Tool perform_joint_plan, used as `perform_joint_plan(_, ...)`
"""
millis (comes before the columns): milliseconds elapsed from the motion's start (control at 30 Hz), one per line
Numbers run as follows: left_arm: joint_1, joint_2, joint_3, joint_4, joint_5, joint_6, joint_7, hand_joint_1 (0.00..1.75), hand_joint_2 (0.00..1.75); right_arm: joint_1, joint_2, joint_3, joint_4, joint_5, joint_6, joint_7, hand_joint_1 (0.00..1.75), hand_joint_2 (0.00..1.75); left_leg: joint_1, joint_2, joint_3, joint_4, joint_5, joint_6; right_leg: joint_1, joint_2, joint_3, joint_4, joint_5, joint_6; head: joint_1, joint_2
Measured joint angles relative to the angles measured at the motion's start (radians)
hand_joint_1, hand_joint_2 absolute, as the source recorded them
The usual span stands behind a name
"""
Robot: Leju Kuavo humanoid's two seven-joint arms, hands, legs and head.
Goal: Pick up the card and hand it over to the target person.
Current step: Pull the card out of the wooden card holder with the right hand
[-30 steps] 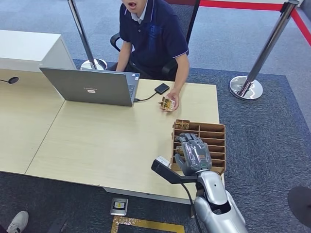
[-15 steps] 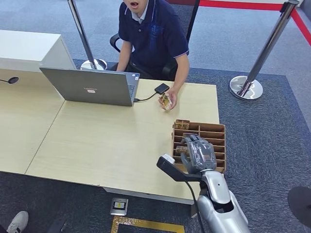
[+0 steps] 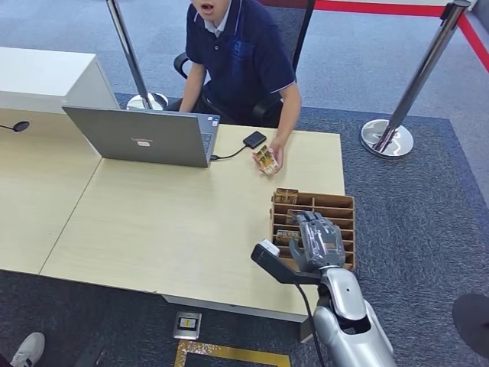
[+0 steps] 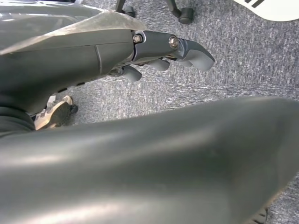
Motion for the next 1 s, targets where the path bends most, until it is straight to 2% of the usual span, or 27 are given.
perform_joint_plan(233,-0.001,-0.001,-0.001,0.002,-0.001,0.000,0.000,0.00,0.00,-0.004,0.012,0.015,0.042,-0.006,-0.004,-0.022,0.78,1.75,0.000,0.001,0.000,0.000,0.001,0.000,0.000,0.000,0.000,0.000,0.001,0.000,0.000,0.000)
perform_joint_plan(367,-0.002,-0.002,-0.002,0.002,-0.002,0.001,0.000,0.00,0.00,0.004,0.019,0.028,0.055,-0.009,0.000,-0.026,0.72,1.75,0.000,0.000,0.000,0.000,0.000,0.000,0.000,0.000,0.000,0.000,0.000,0.000,0.000,0.000)
perform_joint_plan(1000,0.002,-0.002,-0.005,0.000,-0.006,0.001,0.001,0.00,0.00,-0.012,0.016,0.026,0.077,-0.034,-0.012,-0.020,0.76,1.75,0.000,0.001,0.000,0.000,0.000,0.000,0.000,0.001,-0.001,0.000,0.001,0.000,0.000,0.000)
